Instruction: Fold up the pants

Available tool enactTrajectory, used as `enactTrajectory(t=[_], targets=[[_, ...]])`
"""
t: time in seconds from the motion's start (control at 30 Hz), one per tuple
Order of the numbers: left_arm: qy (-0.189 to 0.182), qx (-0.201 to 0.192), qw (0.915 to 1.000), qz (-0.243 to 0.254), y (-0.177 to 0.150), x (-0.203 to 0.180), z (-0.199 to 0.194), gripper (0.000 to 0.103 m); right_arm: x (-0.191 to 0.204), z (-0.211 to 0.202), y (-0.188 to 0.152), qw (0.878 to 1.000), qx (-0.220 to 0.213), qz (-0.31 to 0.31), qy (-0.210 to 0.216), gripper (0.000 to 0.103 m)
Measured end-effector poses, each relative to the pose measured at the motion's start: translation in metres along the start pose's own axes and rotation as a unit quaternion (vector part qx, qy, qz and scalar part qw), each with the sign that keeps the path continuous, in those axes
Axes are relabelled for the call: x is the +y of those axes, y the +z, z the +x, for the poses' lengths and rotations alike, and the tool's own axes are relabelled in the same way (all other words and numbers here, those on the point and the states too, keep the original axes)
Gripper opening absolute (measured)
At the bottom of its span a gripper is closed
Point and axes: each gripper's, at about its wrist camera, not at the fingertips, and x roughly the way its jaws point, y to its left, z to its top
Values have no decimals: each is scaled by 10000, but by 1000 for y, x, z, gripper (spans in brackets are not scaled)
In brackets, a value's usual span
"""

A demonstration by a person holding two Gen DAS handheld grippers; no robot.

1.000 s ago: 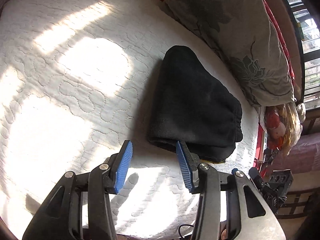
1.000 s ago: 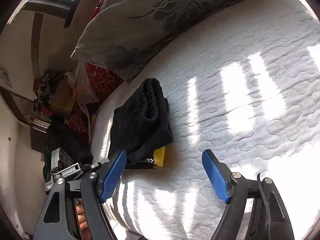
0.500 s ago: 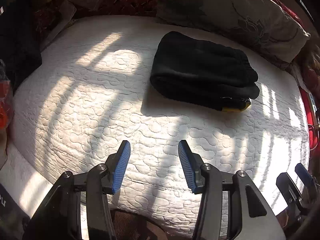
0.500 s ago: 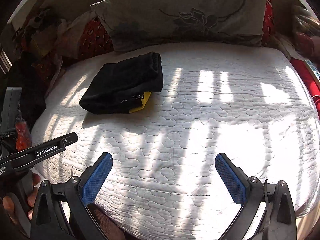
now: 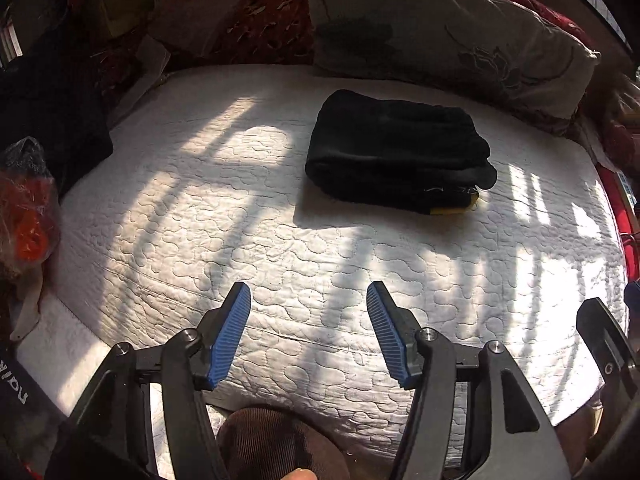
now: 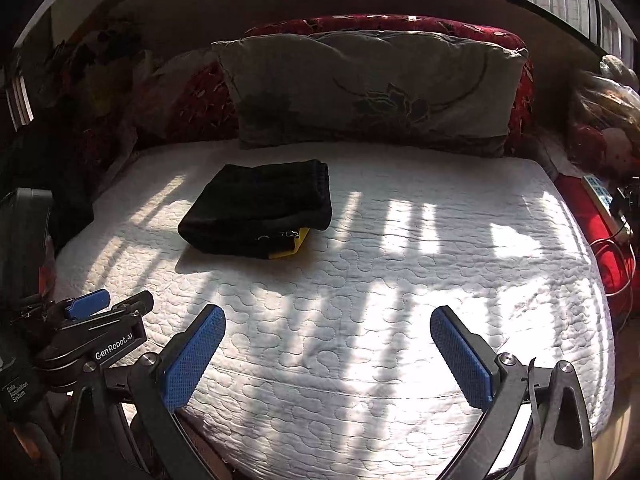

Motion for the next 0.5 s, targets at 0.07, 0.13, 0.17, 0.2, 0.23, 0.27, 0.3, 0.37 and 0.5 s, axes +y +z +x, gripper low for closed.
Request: enactTrajectory(t=[0.07, 0.13, 0.17, 0.2, 0.23, 0.27, 0.3, 0.37, 0.5], targets=[[-66, -18, 9999, 78, -1, -5, -2, 60, 1, 0, -1, 10000, 3, -23, -8, 103], [-134, -10, 9998, 151, -2, -9, -4, 60, 2, -1, -2, 10000, 9, -38, -26, 103], [-162, -4, 9997, 174, -3, -11, -4, 60, 1, -1, -2, 10000, 7, -33, -38, 103], [-187, -6, 9996, 190, -4, -12, -5, 60, 0, -1, -2, 10000, 7, -21, -43, 103], [-192, 1, 9996, 205, -4, -13, -6, 60, -1, -1, -2, 10000, 7, 1, -45, 103], [-195, 7, 9996, 221, -5, -15, -7, 60, -3, -1, -2, 10000, 3, 22, -33, 103], [-199, 9, 9995, 231, -5, -16, -7, 60, -4, -1, -2, 10000, 2, 43, -31, 103], [-179, 5, 9996, 229, -5, -16, -8, 60, -7, -2, -3, 10000, -37, 71, 55, 103], [-191, 77, 9997, 97, -4, -11, -5, 60, -10, -2, -5, 9993, 12, 131, 340, 103]])
